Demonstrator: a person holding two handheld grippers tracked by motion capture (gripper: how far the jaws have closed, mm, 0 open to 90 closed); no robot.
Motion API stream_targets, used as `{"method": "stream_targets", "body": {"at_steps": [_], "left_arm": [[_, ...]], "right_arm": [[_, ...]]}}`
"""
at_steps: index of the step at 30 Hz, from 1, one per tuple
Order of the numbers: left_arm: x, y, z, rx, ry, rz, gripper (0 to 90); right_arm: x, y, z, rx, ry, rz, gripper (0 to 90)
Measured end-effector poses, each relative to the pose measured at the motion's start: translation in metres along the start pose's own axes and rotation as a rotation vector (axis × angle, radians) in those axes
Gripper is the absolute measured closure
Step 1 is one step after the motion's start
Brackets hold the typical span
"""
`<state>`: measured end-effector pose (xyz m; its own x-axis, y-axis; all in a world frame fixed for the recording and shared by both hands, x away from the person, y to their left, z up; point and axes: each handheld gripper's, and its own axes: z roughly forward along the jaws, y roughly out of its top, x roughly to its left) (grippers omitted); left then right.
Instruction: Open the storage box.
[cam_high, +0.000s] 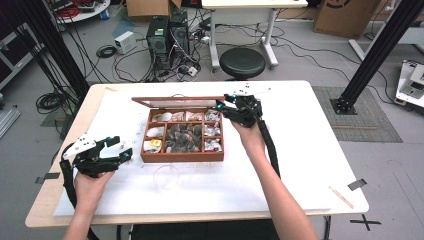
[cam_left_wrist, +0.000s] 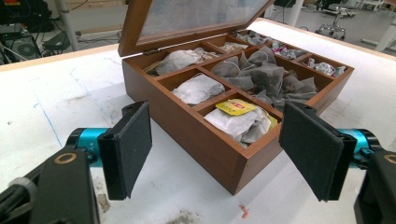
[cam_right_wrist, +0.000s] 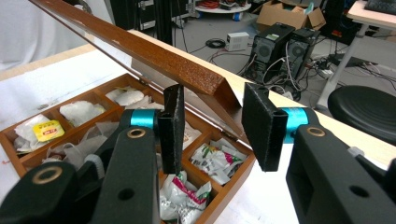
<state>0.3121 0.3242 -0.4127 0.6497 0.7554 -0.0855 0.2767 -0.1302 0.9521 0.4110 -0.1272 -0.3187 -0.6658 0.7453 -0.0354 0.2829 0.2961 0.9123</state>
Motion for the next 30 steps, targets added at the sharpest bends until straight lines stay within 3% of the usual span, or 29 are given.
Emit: {"method": "stream_targets", "body": {"at_steps": [17,30], "left_arm": [[0.001,-0.001,0.003,-0.002,-0.016,-0.004,25.5],[0.000,-0.001,0.003,0.001,-0.015,-0.001,25.5]], "right_arm": [[-0.011,0.018,0.012,-0.009,-0.021,0.041,60.5],[-0.012,0.020,0.014,-0.016,-0.025,0.050,60.3]]}}
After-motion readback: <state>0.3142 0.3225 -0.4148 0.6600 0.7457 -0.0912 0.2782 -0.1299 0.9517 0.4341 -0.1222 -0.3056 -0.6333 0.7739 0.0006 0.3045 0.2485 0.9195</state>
